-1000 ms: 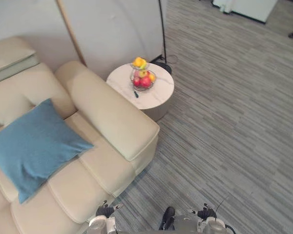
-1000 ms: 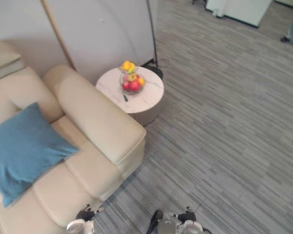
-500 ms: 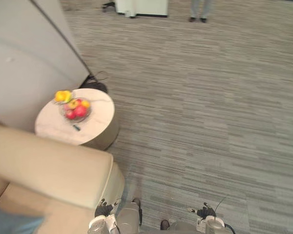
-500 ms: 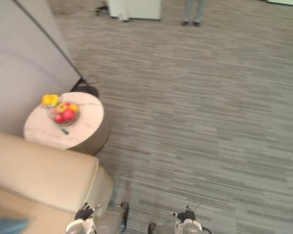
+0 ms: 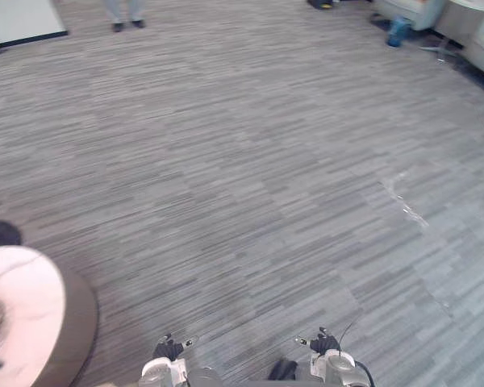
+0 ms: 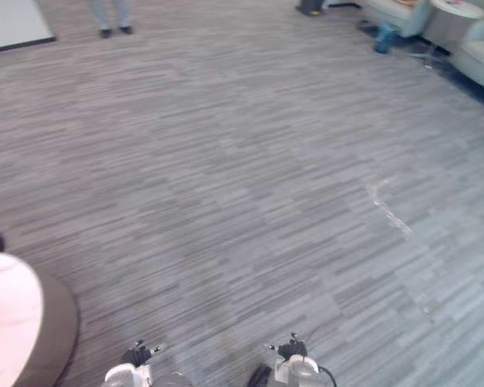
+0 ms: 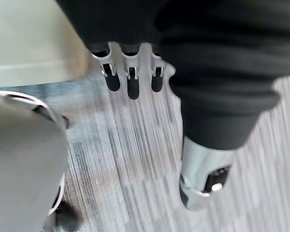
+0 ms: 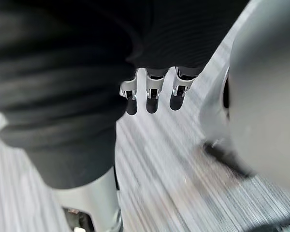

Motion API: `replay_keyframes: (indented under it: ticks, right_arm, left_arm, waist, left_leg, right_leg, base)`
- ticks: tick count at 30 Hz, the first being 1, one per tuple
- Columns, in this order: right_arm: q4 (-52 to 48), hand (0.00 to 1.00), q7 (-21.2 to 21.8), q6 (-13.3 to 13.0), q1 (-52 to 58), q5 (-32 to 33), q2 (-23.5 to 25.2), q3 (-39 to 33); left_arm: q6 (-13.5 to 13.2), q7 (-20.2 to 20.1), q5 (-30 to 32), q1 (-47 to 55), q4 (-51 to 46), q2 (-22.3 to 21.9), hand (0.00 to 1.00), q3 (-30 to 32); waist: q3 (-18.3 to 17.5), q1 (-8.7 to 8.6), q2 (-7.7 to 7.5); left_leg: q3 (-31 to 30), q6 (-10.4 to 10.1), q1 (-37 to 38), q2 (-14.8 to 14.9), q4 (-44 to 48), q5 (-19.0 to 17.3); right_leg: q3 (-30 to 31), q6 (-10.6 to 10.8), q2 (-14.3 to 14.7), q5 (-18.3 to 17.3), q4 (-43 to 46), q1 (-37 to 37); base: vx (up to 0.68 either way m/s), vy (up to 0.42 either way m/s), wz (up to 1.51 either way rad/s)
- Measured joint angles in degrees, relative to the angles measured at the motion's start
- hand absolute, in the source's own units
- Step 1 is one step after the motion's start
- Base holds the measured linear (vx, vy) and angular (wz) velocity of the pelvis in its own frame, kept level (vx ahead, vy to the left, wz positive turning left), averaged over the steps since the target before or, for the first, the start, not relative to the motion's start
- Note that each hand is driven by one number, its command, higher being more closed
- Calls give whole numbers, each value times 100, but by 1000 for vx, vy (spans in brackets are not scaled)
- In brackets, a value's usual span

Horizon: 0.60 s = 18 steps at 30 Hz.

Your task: Pick up cushions and gather them together orderly.

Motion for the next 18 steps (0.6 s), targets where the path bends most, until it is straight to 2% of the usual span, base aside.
replay_keyframes:
  ticks: [1, 3, 4, 5, 6, 7, 8, 9, 10, 11, 12, 13, 14, 15, 16, 17, 18]
  right_arm:
    - [1, 0, -19, -11, -7, 23, -102, -9]
    - [-10, 0, -29, -20, 11, 54, -188, -111]
    - [-54, 0, -85, -9, 18, 106, -186, -228]
    - [-61, 0, -131, -12, 7, 192, -181, -221]
    - [-58, 0, -131, -12, 2, 217, -151, -223]
    - [-52, 0, -130, -11, -4, 219, -130, -222]
    - [-54, 0, -132, -7, 2, 232, -89, -223]
    - [-62, 0, -150, 1, 14, 280, -49, -231]
    - [-65, 0, -159, 5, 15, 303, -38, -234]
    - [-77, 0, -182, 6, 6, 319, -22, -225]
    - [-108, 0, -193, 5, 13, 331, 7, -226]
    - [-112, 0, -201, 4, 15, 335, 11, -222]
    - [-116, 0, -213, 9, 56, 431, 63, -222]
    - [-128, 0, -220, 9, 86, 438, 68, -227]
    - [-140, 0, -216, 10, 133, 436, 152, -230]
    - [-256, 0, -210, 12, 284, 431, 291, -231]
    - [-337, 0, -195, 0, 347, 430, 356, -224]
  left_arm:
    - [-2, -10, 49, -24, 15, -55, 0, -6]
    - [2, -15, 118, -84, 28, -175, 0, 27]
    - [2, -42, 87, -61, -13, -321, 0, 175]
    - [-6, -22, 114, -42, -146, -344, 0, 270]
    - [2, -24, 115, -44, -205, -309, 0, 242]
    - [-1, -24, 119, -50, -252, -296, 0, 214]
    - [-13, -25, 115, -50, -347, -321, 0, 202]
    - [-28, -22, 116, -46, -455, -362, 0, 206]
    - [-28, -21, 115, -43, -485, -378, 0, 206]
    - [-39, -19, 115, -45, -542, -444, 0, 227]
    - [-57, -14, 117, -39, -582, -513, 0, 281]
    - [-60, -17, 120, -33, -595, -530, 0, 341]
    - [-83, -14, 115, 48, -623, -552, 0, 404]
    - [-91, -15, 115, 75, -618, -550, 0, 395]
    - [-96, -25, 114, 113, -637, -512, 0, 388]
    - [-86, -19, 143, 125, -649, -456, 0, 445]
    - [-81, -19, 182, 124, -641, -421, 0, 441]
  waist:
    - [-9, -47, 66]
    - [76, -196, 212]
    - [206, -173, 344]
    - [285, -120, 366]
    - [297, -69, 353]
    - [313, -47, 326]
    - [373, -20, 226]
    - [367, 38, 208]
    - [363, 74, 197]
    - [354, 104, 215]
    - [346, 121, 271]
    - [336, 134, 274]
    - [201, 187, 240]
    - [143, 186, 209]
    - [20, 195, 135]
    - [-121, 226, -80]
    - [-139, 241, -154]
  left_leg:
    - [-82, -22, -117, 113, 315, 5]
    - [-254, -52, -530, 447, 1390, -1]
    - [-620, 238, -1023, 766, 2710, -31]
    - [-1002, 162, -1296, 693, 3346, -249]
    - [-1170, 33, -1493, 556, 3467, -331]
    - [-1226, 12, -1631, 438, 3423, -365]
    - [-1339, 57, -1873, 174, 3086, -419]
    - [-1433, 58, -2098, -112, 2495, -414]
    - [-1491, 46, -2184, -211, 2206, -398]
    - [-1679, 59, -2395, -464, 1349, -183]
    - [-1859, 14, -2561, -593, 742, 125]
    - [-1929, -50, -2597, -607, 587, 324]
    - [-1960, -63, -2563, -634, 455, 781]
    - [-1967, 37, -2553, -674, 495, 878]
    - [-1886, 105, -2522, -735, 663, 786]
    - [-1538, 152, -2469, -723, 789, 566]
    - [-1370, 219, -2338, -726, 833, 456]
  right_leg:
    - [111, 5, 148, -169, -87, 3]
    - [137, -42, 393, -216, -271, 165]
    - [318, -180, 696, -298, -423, 446]
    - [573, -320, 858, -456, -418, 624]
    - [668, -363, 892, -509, -419, 747]
    - [812, -384, 929, -533, -438, 829]
    - [1059, -376, 954, -571, -528, 1010]
    - [1348, -359, 957, -600, -612, 1123]
    - [1452, -338, 958, -610, -639, 1117]
    - [1853, -299, 979, -660, -706, 1186]
    - [2137, -263, 1006, -705, -789, 1291]
    - [2274, -218, 1015, -732, -811, 1291]
    - [2625, -110, 1028, -832, -847, 1313]
    - [2748, -72, 1022, -876, -880, 1343]
    - [2974, 26, 928, -982, -900, 1399]
    - [3165, 188, 797, -1043, -641, 1348]
    - [3204, 341, 729, -1071, -280, 1254]
  base:
    - [242, -269, -54]
    - [240, -241, -30]
    - [290, -195, -83]
    - [292, -135, -114]
    - [258, -75, -109]
    - [266, -67, -101]
    - [274, -36, -112]
    - [269, -8, -111]
    - [262, 53, -130]
    - [302, 103, -137]
    - [319, 129, -137]
    - [366, 166, -142]
    - [317, 157, -107]
    - [458, 206, -120]
    - [653, 209, -101]
    - [666, 189, -109]
    - [550, 134, -94]
